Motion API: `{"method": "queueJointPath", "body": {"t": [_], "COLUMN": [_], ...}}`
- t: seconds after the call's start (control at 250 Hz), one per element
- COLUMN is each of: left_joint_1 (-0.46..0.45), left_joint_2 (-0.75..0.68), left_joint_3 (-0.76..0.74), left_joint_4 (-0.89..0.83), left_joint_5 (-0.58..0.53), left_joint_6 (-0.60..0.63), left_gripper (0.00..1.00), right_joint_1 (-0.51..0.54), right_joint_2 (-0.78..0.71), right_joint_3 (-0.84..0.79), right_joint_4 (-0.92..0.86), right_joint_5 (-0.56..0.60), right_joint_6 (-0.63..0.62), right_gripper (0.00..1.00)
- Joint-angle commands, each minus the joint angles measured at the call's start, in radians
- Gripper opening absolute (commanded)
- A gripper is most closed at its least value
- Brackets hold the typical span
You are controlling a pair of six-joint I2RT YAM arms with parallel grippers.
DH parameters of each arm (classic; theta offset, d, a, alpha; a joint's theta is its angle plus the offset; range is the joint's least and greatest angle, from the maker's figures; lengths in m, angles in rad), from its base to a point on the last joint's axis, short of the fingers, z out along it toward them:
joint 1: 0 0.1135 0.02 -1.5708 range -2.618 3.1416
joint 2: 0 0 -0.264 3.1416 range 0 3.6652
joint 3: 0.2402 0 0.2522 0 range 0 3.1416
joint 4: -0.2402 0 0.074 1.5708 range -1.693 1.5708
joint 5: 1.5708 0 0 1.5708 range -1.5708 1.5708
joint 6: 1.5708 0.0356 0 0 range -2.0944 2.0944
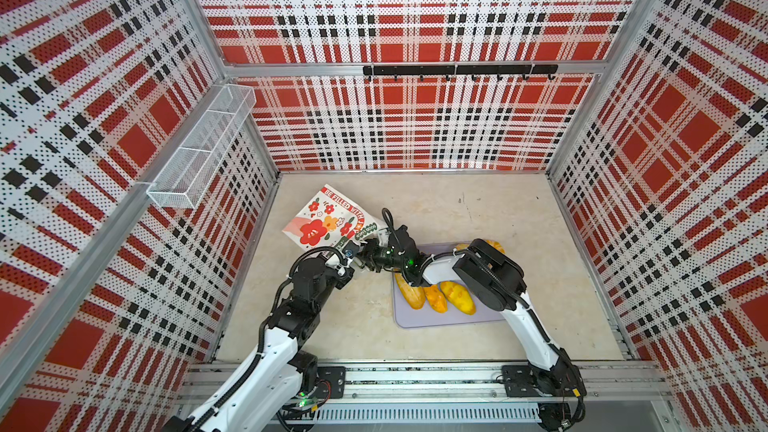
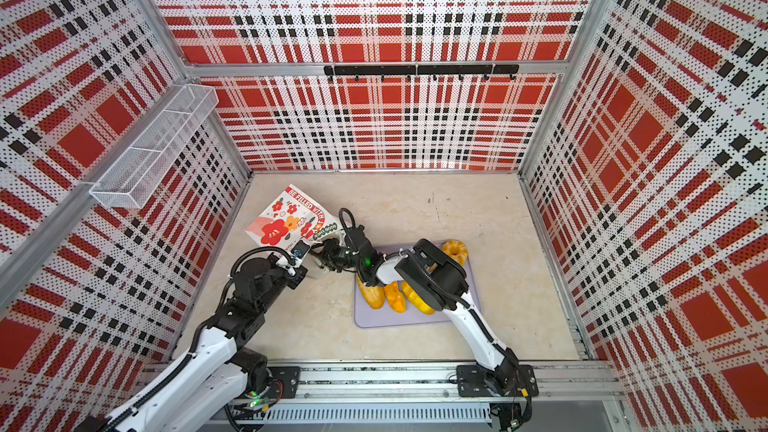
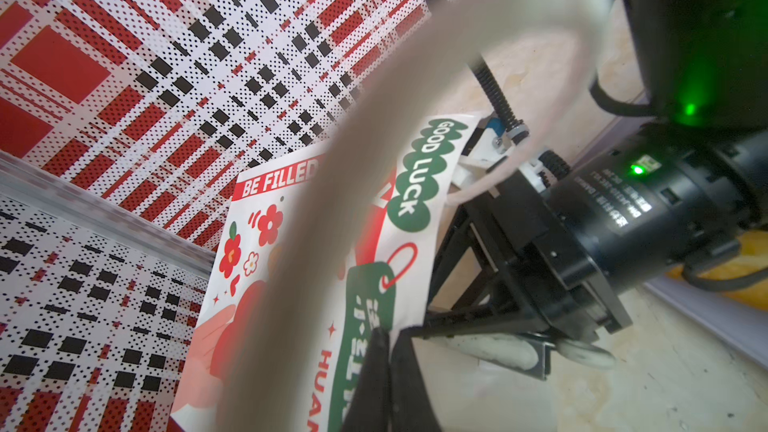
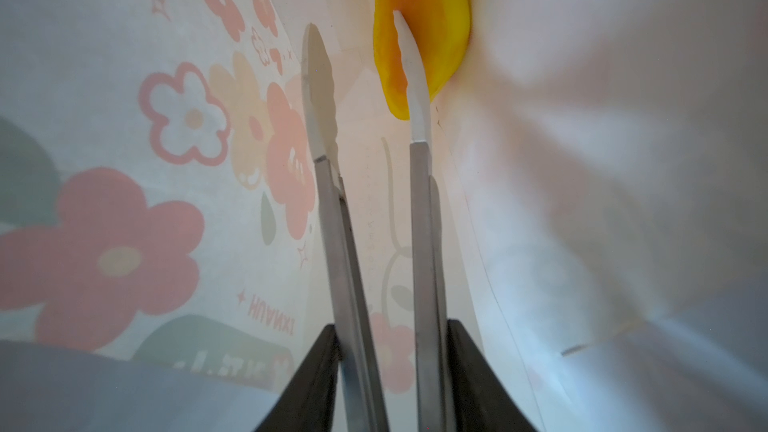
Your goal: Take the fake bread out of the paper bag
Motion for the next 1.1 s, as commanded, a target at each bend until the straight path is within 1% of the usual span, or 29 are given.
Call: {"method": "queueJointPath", "body": {"t": [0.0,0.184,0.42,0.568,1.096], "left_joint_1": [-0.018,-0.027,-0.048,-0.047,-0.042], "left_joint_2": [-0.014,0.016,0.055,0.062,0.083], "left_joint_3": [0.020,0.024,0.029,0.027,0.024], "left_joint_4": [0.021,0.021,0.044,0.054,0.072], "left_joint_5": [-0.004,-0.039,-0.042,-0.046,-0.056], "left_joint_6": [0.002,0.011,0.018,0.020,0.015], "left_gripper": [0.00,0.00,0.00,0.00,0.00], "right_joint_1": [-0.004,-0.004,-0.003,-0.003,-0.003], "right_joint_2": [-0.077,-0.108,-0.123,-0.143,-0.196], "right_joint_3": [-0.026,-0.052,-0.054,-0.063,-0.100], "right_joint_4": [0.042,0.011,-0.023,-0.078,-0.140], "right_joint_5": [0.000,0.001,-0.009,-0.004,-0.003], "right_joint_6": [0.022,0.016,0.009,-0.018,-0.057], "right_gripper": [0.43,0.43,0.43,0.43,0.42]}}
